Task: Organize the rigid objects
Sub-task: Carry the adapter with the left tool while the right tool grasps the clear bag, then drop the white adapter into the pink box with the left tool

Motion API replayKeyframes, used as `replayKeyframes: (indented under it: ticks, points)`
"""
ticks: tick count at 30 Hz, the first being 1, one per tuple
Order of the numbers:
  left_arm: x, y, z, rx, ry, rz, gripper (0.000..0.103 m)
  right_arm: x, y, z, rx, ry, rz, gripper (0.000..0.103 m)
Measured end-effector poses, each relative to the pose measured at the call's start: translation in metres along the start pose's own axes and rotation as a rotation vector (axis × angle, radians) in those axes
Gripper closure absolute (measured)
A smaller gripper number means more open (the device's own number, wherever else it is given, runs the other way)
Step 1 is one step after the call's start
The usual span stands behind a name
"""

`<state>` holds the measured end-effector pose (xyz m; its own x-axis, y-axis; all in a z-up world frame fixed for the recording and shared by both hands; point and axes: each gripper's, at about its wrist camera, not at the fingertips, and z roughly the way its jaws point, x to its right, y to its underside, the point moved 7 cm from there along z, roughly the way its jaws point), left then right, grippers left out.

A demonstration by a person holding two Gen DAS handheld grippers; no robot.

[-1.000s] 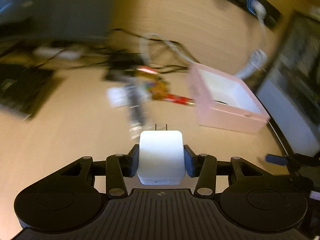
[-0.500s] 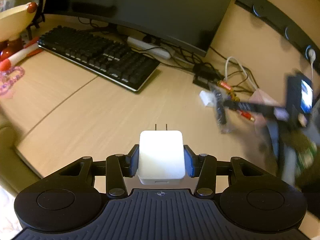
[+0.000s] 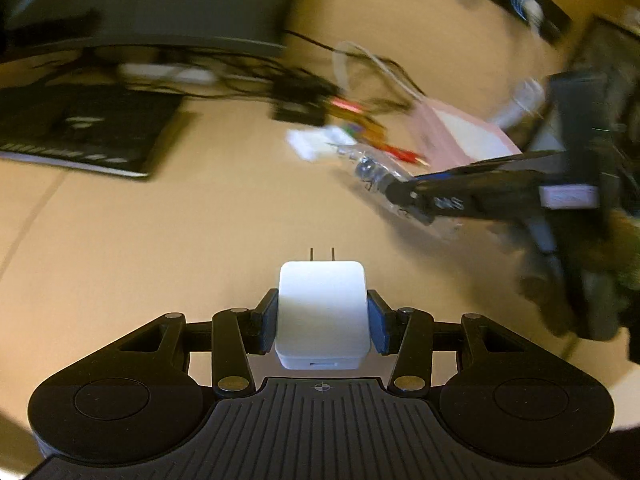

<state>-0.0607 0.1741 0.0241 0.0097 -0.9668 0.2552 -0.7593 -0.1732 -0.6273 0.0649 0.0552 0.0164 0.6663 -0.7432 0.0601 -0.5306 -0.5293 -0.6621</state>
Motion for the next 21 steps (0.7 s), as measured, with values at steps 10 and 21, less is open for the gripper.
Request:
replayKeyframes:
  ticks: [10,21]
  points:
    - [0.121,-0.013,0.048,-0.144,0.235,0.280,0.053,0.101,0.096,-0.122,0.010,0.225,0.248,0.084]
    - [0.203,-0.162,0.131,0.055,0.188,0.289,0.053,0.165,0.162,-0.182,0.091,0.414,0.488,0.085]
